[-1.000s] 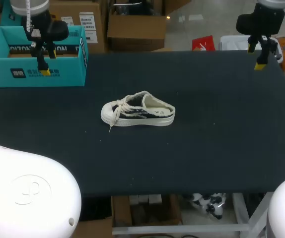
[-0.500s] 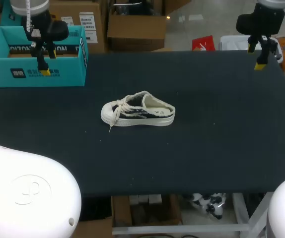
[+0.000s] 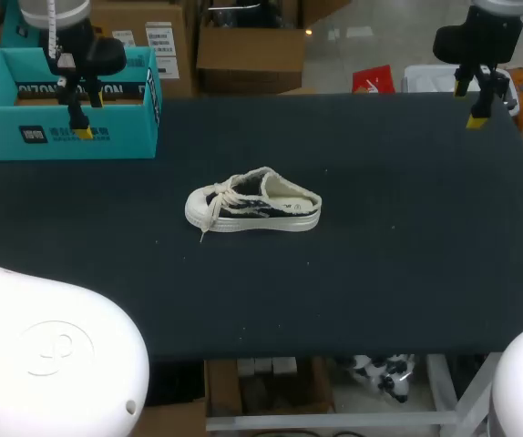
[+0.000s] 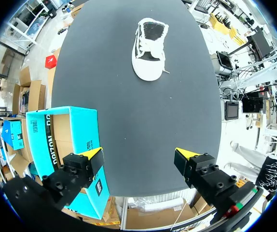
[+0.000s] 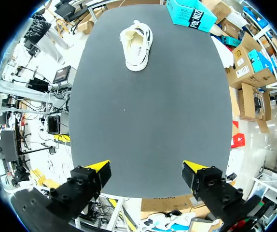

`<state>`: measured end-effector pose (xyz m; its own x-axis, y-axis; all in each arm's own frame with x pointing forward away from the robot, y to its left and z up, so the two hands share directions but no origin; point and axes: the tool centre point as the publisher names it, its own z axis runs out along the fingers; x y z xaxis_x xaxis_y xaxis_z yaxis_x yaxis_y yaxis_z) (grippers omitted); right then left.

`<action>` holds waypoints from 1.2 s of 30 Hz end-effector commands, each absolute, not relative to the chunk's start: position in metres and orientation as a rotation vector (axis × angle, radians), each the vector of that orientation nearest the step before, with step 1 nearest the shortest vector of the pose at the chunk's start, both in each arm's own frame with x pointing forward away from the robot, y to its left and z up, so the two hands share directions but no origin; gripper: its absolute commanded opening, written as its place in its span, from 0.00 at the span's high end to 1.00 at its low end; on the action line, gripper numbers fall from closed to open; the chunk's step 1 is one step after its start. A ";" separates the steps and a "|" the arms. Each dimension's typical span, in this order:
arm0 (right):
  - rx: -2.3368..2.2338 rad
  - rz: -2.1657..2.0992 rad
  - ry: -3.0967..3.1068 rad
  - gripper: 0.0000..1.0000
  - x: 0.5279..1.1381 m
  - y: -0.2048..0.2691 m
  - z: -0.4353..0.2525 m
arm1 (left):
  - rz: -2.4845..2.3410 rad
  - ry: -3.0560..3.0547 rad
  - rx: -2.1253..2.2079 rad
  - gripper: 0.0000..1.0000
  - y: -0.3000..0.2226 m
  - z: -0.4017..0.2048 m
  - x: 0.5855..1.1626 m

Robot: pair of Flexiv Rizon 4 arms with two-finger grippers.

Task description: Open the shoe tongue, take the insole out of the shoe, put the insole back into the shoe, and pack the shoe into the shoebox

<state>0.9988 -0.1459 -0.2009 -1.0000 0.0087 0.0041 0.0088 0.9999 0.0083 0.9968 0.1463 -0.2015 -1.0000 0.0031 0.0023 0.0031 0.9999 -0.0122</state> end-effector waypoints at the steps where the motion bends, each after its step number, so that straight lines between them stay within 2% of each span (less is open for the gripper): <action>1: 0.000 -0.139 -3.140 0.00 0.997 -0.133 -0.216 | 0.013 -3.145 0.082 0.00 0.138 -0.205 0.987; 14: 0.034 -0.517 -3.107 0.00 0.976 -0.056 -0.267 | 0.188 -2.968 0.639 0.00 0.110 -0.219 0.979; 17: -0.018 -0.658 -3.069 0.00 0.971 -0.038 -0.277 | 0.125 -2.955 0.850 0.00 0.106 -0.226 0.981; 20: -0.125 -0.729 -3.002 0.00 0.970 -0.027 -0.287 | 0.110 -2.945 0.862 0.00 0.105 -0.228 0.980; 36: -0.125 -0.729 -3.002 0.00 0.970 -0.027 -0.287 | 0.110 -2.945 0.862 0.00 0.105 -0.228 0.980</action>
